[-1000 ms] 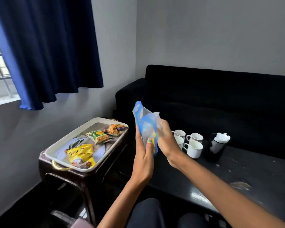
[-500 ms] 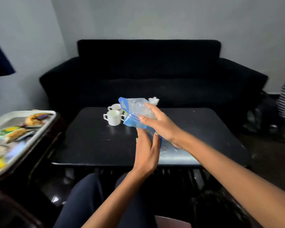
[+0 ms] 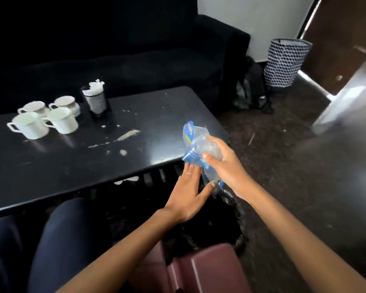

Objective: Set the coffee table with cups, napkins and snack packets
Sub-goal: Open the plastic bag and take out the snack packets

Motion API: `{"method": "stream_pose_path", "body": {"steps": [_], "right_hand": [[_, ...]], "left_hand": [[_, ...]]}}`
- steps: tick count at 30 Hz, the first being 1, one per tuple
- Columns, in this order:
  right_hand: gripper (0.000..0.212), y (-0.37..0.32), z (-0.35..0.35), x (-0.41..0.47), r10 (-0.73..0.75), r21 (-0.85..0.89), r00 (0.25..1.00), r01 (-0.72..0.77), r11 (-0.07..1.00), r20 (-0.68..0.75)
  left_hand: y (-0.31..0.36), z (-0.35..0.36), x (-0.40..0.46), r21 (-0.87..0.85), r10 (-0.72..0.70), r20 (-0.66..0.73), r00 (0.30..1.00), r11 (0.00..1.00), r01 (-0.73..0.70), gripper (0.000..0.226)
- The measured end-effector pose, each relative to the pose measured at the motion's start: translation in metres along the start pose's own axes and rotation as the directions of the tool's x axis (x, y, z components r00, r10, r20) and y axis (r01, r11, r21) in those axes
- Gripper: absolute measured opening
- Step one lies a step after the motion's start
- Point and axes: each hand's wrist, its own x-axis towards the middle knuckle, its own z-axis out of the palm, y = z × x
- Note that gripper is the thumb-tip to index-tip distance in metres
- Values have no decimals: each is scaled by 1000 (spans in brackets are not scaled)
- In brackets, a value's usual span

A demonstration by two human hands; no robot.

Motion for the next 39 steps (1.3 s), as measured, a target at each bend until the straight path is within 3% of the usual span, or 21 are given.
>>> {"method": "stream_pose_path", "body": {"steps": [6, 10, 13, 17, 22, 24, 27, 28, 31, 34, 36, 39], "right_hand": [[40, 86, -9, -36, 128, 31, 976, -125, 992, -174], [40, 139, -1, -60, 307, -12, 921, -319, 948, -239], [40, 171, 11, -77, 297, -6, 922, -308, 951, -247], [38, 203, 38, -87, 254, -104, 875, -322, 941, -413], [43, 228, 76, -91, 332, -87, 838, -405, 910, -433], [44, 239, 85, -89, 385, -212, 811, -510, 834, -440], [43, 248, 89, -85, 400, -471, 777, -619, 629, -487], [43, 249, 88, -85, 377, -487, 783, -609, 625, -495], [35, 256, 84, -84, 296, -519, 868, -480, 707, -399], [41, 271, 83, -84, 347, -710, 932, -313, 631, -103], [46, 277, 85, -84, 487, -785, 872, -263, 561, 56], [67, 284, 88, -82, 702, -843, 691, -265, 467, 172]], "left_hand": [[-31, 49, -4, 348, -77, 298, 951, 937, -33, 66], [-49, 66, -10, 522, -181, 480, 858, 845, -115, 71], [-58, 83, -18, 570, -254, 578, 775, 805, -162, 71], [-71, 102, -25, 578, -374, 622, 687, 812, -81, 72], [-97, 104, -36, 705, -572, 620, 537, 707, -60, 80], [-101, 105, -37, 703, -575, 623, 530, 709, -58, 77], [-100, 105, -35, 685, -529, 650, 546, 719, -119, 70], [-101, 105, -35, 684, -527, 653, 544, 718, -125, 69], [-103, 105, -37, 690, -546, 643, 537, 717, -97, 64], [-103, 104, -38, 686, -545, 633, 549, 724, -73, 60], [-103, 104, -38, 678, -532, 632, 563, 732, -70, 58], [-102, 102, -39, 679, -528, 624, 576, 731, -64, 57]]}}
